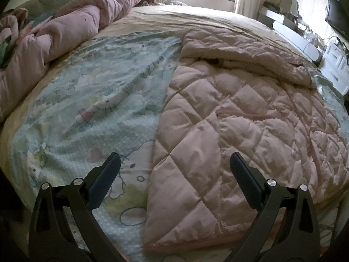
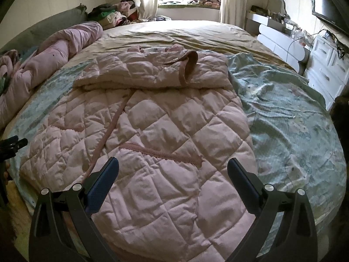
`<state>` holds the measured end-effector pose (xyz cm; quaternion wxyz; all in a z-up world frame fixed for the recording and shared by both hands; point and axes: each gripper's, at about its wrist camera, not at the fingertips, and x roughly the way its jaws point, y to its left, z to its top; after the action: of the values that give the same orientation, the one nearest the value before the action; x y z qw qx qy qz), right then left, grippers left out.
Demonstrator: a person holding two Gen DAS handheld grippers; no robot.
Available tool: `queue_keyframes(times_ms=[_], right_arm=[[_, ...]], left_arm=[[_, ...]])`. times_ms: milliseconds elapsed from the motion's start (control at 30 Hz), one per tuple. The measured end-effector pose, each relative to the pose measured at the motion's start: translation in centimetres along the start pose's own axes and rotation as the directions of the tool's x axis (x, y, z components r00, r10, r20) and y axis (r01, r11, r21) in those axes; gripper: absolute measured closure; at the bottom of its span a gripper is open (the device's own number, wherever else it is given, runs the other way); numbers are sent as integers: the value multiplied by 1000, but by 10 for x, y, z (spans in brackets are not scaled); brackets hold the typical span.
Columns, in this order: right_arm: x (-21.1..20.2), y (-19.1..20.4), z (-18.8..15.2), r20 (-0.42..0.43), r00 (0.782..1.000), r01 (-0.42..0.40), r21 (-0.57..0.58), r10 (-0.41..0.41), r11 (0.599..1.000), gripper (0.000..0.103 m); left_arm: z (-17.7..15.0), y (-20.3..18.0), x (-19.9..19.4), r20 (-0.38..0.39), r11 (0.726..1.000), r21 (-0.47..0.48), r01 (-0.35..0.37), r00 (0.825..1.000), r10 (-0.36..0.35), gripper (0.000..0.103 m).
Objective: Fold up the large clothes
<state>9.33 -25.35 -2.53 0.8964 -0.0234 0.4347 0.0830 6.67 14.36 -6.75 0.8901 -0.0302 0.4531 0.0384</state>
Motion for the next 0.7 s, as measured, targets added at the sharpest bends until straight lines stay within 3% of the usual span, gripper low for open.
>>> queue_keyframes(times_ms=[700], right_arm=[[20,-31,-55,-123,990,71,30,-67,997,4]], left_arm=[[-23,0,36,-117,1000,-1,11,993,-11,9]])
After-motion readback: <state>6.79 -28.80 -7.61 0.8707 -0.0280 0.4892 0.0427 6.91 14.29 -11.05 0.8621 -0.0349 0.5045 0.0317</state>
